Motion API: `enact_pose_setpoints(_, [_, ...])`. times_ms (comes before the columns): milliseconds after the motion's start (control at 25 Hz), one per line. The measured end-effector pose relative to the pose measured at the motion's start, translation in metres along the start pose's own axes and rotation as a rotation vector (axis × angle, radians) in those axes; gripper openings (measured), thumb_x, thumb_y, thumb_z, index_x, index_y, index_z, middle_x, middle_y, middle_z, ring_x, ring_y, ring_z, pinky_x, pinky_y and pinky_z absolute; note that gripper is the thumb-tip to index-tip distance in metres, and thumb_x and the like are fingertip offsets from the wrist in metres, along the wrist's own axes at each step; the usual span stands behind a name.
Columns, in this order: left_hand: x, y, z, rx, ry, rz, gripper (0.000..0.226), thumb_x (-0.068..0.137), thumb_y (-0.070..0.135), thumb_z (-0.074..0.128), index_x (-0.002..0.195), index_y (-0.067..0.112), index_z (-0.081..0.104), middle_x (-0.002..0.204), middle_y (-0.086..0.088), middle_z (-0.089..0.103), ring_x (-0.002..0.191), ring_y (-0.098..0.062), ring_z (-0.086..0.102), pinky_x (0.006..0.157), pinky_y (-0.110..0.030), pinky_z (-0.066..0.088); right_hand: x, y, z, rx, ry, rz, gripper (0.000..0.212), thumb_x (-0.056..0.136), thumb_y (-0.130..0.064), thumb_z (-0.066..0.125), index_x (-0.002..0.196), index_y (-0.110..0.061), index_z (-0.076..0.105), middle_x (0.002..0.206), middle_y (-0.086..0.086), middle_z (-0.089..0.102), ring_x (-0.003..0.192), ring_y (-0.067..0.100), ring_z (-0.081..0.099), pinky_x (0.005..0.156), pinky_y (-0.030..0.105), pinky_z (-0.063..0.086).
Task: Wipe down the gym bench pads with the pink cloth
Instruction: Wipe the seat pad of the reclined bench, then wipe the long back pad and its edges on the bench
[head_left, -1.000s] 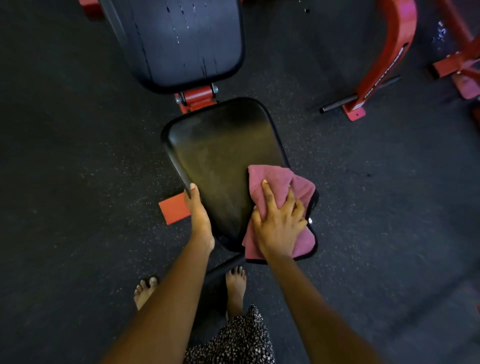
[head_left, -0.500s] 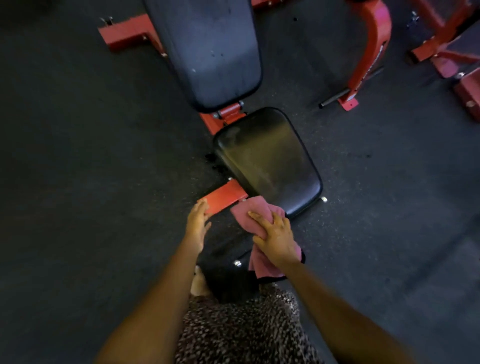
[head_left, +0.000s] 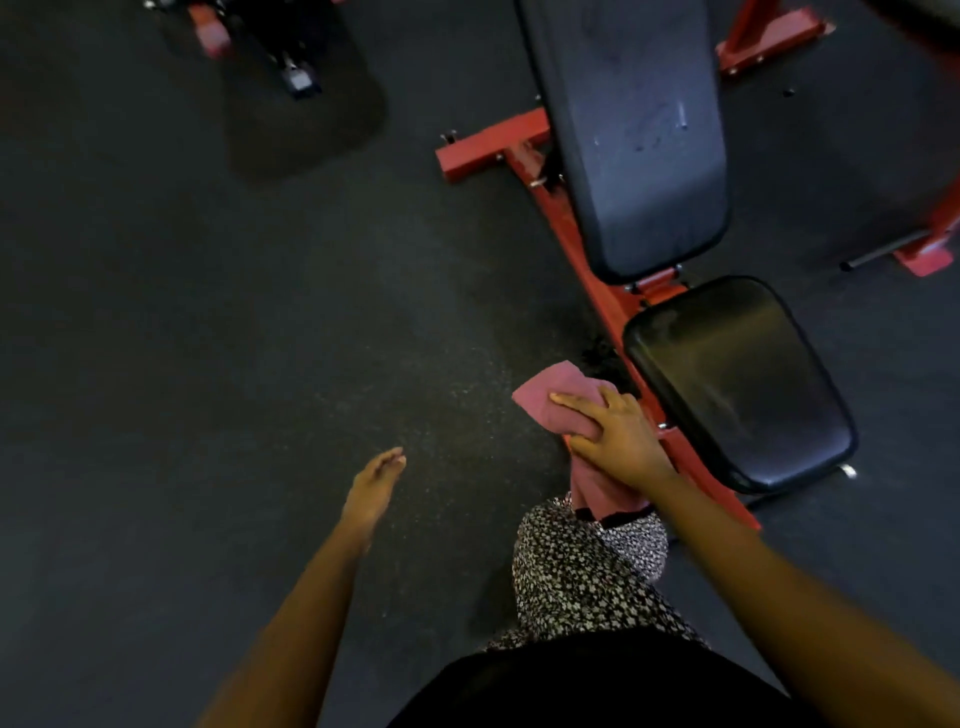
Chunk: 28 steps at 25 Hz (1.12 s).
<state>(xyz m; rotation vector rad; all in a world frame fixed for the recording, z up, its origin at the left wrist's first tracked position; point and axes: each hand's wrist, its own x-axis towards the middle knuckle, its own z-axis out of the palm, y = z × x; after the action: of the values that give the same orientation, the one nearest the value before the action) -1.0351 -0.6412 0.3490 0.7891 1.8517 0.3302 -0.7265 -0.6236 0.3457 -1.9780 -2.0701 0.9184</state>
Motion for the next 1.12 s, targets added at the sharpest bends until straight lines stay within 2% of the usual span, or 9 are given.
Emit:
enact_pose_setpoints(200, [0.049,0.083,-0.006,0.008,-0.044,0.109,0.032,0.094,0.027,0.05,0.125,0.019,0.054,0.128,-0.001,0.055,0.119,-0.022,0.053,0.102,-0.034,0.039,0.057,0.007,-0.022,0.076,0.035,0.028,0.062,0.068,-0.051,0.043,0.13,-0.046,0.044,0.132,0.013,0.048,0.11,0.035,0.049,0.097,0.037,0.038])
enact_pose_setpoints(280, [0.085,0.139,0.009,0.046,-0.099,0.182,0.033,0.092,0.033,0.052,0.124,0.026,0.052,0.132,-0.002,0.054,0.12,-0.02,0.052,0.107,-0.039,0.037,0.08,0.02,-0.035,0.18,0.145,0.106,0.06,0.069,-0.046,0.046,0.129,-0.045,0.045,0.128,0.014,0.051,0.106,0.036,0.052,0.096,0.039,0.041])
enact_pose_setpoints(400, [0.13,0.228,0.048,0.029,-0.248,0.264,0.045,0.093,0.034,0.051,0.135,0.025,0.04,0.132,0.001,0.051,0.117,-0.013,0.048,0.104,-0.032,0.035,0.117,0.04,-0.056,0.288,0.309,0.28,0.059,0.074,-0.036,0.053,0.13,-0.047,0.042,0.13,0.011,0.049,0.105,0.032,0.051,0.093,0.039,0.041])
enact_pose_setpoints(560, [0.182,0.324,0.112,0.028,-0.425,0.279,0.056,0.093,0.036,0.049,0.143,0.027,0.026,0.142,-0.002,0.041,0.126,-0.015,0.042,0.11,-0.035,0.03,0.17,0.068,-0.083,0.351,0.572,0.457,0.057,0.075,-0.045,0.045,0.131,-0.04,0.047,0.123,0.016,0.054,0.104,0.036,0.053,0.092,0.042,0.043])
enact_pose_setpoints(640, [0.202,0.355,0.137,-0.022,-0.441,0.258,0.065,0.092,0.041,0.049,0.146,0.031,0.016,0.15,-0.003,0.031,0.135,-0.02,0.035,0.114,-0.042,0.027,0.19,0.076,-0.093,0.385,0.681,0.545,0.053,0.08,-0.036,0.052,0.132,-0.038,0.047,0.116,0.018,0.055,0.103,0.037,0.053,0.091,0.043,0.043])
enact_pose_setpoints(760, [0.221,0.39,0.16,-0.133,-0.399,0.265,0.073,0.091,0.044,0.049,0.148,0.031,0.005,0.156,-0.003,0.018,0.139,-0.021,0.027,0.114,-0.041,0.025,0.212,0.073,-0.101,0.445,0.806,0.65,0.055,0.079,-0.031,0.05,0.133,-0.035,0.047,0.112,0.018,0.054,0.099,0.034,0.051,0.087,0.037,0.04])
enact_pose_setpoints(920, [0.216,0.426,0.145,-0.205,-0.329,0.364,0.063,0.094,0.036,0.047,0.148,0.025,0.016,0.153,-0.002,0.026,0.137,-0.019,0.031,0.11,-0.036,0.028,0.229,0.043,-0.117,0.466,0.814,0.595,0.056,0.077,-0.039,0.046,0.133,-0.041,0.045,0.119,0.016,0.053,0.106,0.033,0.052,0.094,0.043,0.043])
enact_pose_setpoints(1040, [0.217,0.447,0.099,-0.211,-0.319,0.434,0.051,0.094,0.035,0.048,0.141,0.027,0.031,0.146,-0.001,0.037,0.134,-0.017,0.037,0.111,-0.038,0.029,0.251,0.008,-0.15,0.417,0.766,0.427,0.055,0.077,-0.044,0.043,0.132,-0.044,0.043,0.128,0.01,0.05,0.11,0.027,0.049,0.094,0.031,0.035])
enact_pose_setpoints(1120, [0.22,0.472,0.066,-0.232,-0.282,0.496,0.047,0.094,0.034,0.048,0.139,0.026,0.034,0.144,-0.001,0.041,0.131,-0.017,0.04,0.112,-0.039,0.03,0.277,-0.015,-0.182,0.392,0.771,0.298,0.055,0.077,-0.048,0.041,0.132,-0.046,0.043,0.13,0.006,0.049,0.11,0.024,0.048,0.093,0.03,0.035])
